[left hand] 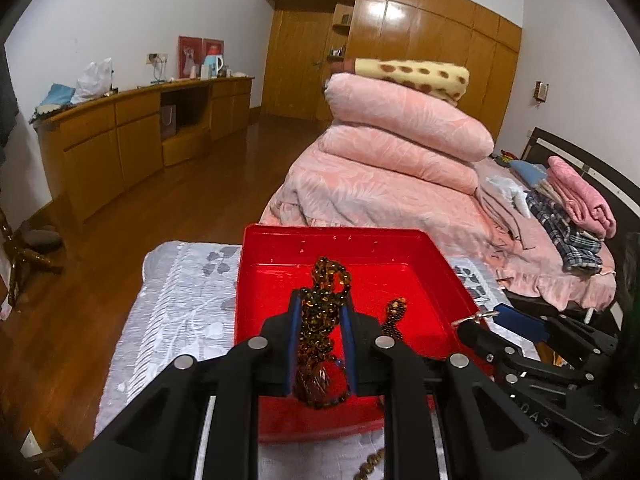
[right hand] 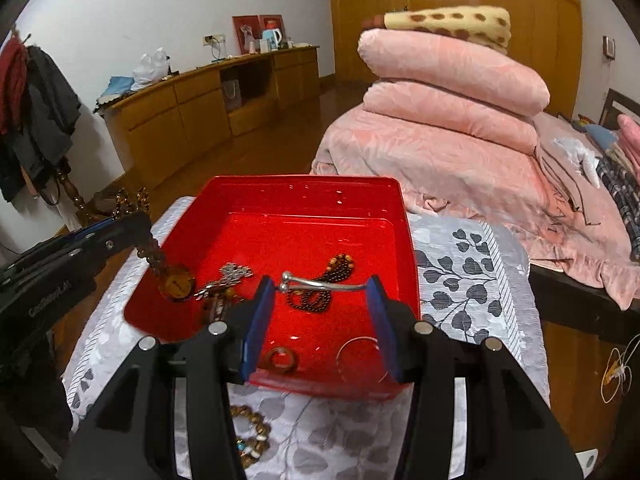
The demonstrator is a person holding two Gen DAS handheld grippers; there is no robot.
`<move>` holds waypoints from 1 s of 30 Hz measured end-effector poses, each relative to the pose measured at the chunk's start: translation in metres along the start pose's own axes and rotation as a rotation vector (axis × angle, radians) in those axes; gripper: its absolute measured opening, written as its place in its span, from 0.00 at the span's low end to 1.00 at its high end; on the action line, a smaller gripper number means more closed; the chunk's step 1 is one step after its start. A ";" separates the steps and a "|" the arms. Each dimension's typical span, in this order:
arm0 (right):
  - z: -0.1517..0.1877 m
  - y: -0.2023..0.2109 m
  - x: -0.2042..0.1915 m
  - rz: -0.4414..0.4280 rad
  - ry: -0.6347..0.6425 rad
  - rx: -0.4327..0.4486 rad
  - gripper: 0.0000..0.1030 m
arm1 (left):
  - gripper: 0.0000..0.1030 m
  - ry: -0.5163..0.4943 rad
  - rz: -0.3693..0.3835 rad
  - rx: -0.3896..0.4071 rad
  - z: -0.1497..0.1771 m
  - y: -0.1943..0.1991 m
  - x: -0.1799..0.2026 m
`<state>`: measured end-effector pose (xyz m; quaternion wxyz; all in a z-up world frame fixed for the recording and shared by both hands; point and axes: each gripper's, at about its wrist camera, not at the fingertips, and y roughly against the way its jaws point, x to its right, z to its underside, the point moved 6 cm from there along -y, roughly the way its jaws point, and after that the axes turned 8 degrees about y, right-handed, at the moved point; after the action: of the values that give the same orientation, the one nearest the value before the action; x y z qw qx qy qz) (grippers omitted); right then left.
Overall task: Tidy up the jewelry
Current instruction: 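Carry the bangle in the right tool and amber strand in the left tool over the red box, then open the right tool dropping the bangle while the left tool releases the amber strand into the box, then move the right tool down toward the wooden bead bracelet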
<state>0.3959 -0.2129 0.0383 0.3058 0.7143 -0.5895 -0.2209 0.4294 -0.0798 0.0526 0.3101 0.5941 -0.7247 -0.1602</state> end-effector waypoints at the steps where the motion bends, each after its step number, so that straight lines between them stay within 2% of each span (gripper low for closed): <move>1: 0.000 -0.005 0.002 0.000 -0.005 -0.007 0.44 | 0.18 0.002 -0.001 -0.006 0.001 -0.005 0.000; 3: 0.000 -0.013 0.005 -0.003 -0.009 -0.008 0.48 | 0.19 0.003 -0.001 -0.020 0.002 -0.011 -0.002; 4: 0.000 -0.015 0.006 0.001 -0.014 -0.004 0.53 | 0.25 0.010 -0.006 -0.030 0.002 -0.015 -0.006; 5: 0.000 -0.016 0.009 0.010 -0.022 -0.003 0.60 | 0.39 0.016 -0.010 -0.030 0.002 -0.016 -0.008; 7: 0.003 -0.017 0.013 0.023 -0.024 -0.007 0.60 | 0.51 0.015 -0.027 -0.014 0.002 -0.014 -0.010; 9: 0.004 -0.015 0.016 0.034 -0.033 -0.003 0.60 | 0.54 0.009 -0.040 -0.005 0.003 -0.011 -0.011; 10: 0.004 -0.013 0.017 0.037 -0.035 -0.001 0.61 | 0.59 0.012 -0.038 -0.005 0.004 -0.008 -0.012; 11: 0.005 -0.012 0.018 0.041 -0.035 0.001 0.64 | 0.65 0.017 -0.037 -0.003 0.005 -0.005 -0.014; 14: 0.010 -0.002 0.019 0.081 -0.031 0.015 0.80 | 0.74 0.020 -0.052 0.015 0.010 0.007 -0.021; 16: 0.016 0.003 0.020 0.087 -0.031 0.015 0.85 | 0.81 0.025 -0.053 0.018 0.015 0.014 -0.026; 22: 0.043 0.024 0.012 0.083 -0.031 0.007 0.93 | 0.93 0.019 -0.081 0.036 0.039 0.040 -0.038; 30: 0.084 0.039 -0.011 0.036 -0.032 -0.020 0.94 | 0.94 -0.009 -0.128 0.015 0.078 0.062 -0.056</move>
<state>0.3091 -0.2219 0.0052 0.3076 0.6967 -0.6049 -0.2327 0.3379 -0.0216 0.0162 0.2914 0.6409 -0.6878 -0.1768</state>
